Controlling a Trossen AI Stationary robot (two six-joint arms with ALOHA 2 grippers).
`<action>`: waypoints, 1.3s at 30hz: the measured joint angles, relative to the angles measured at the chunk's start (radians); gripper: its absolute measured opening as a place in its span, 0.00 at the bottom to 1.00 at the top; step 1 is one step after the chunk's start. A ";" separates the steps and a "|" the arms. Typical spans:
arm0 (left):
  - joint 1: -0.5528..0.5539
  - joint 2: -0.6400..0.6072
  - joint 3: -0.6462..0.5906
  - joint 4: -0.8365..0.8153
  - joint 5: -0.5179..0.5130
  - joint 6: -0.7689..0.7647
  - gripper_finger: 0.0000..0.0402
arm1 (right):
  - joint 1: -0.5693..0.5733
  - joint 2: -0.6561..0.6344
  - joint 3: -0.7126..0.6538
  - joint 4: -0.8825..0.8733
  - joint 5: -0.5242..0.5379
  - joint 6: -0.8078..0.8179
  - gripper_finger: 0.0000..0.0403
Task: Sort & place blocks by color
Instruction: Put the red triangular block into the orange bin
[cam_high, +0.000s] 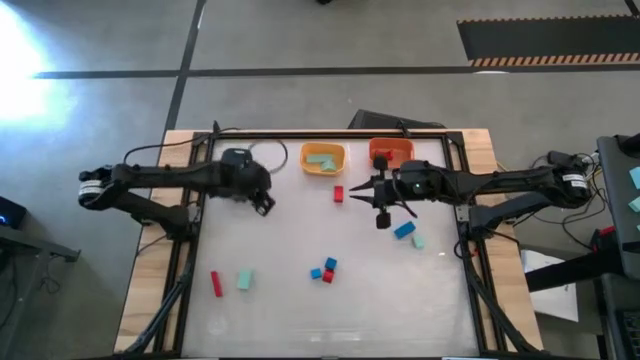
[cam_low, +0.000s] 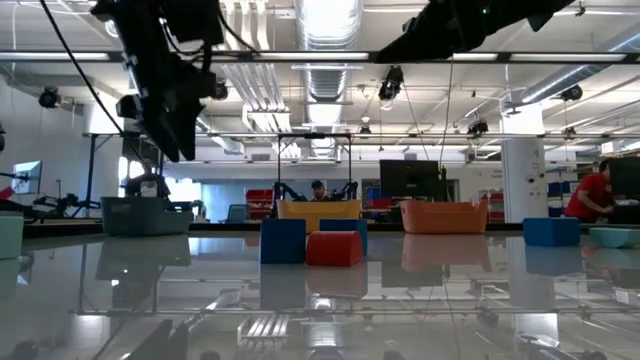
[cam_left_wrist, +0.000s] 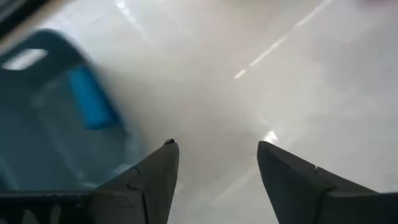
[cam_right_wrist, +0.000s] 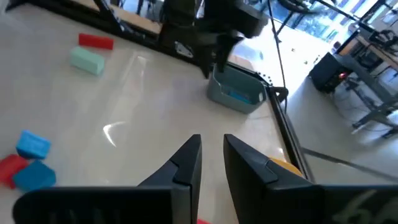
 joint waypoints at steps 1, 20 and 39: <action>-0.039 -0.005 -0.003 0.004 0.002 -0.025 0.50 | -0.008 0.007 0.000 0.003 -0.008 0.015 0.15; -0.316 -0.008 -0.040 0.294 -0.032 0.240 0.50 | -0.073 0.340 0.113 -0.173 0.073 0.252 0.55; -0.292 -0.047 -0.055 0.251 -0.123 0.478 0.50 | -0.143 0.625 0.350 -0.246 0.130 0.745 0.51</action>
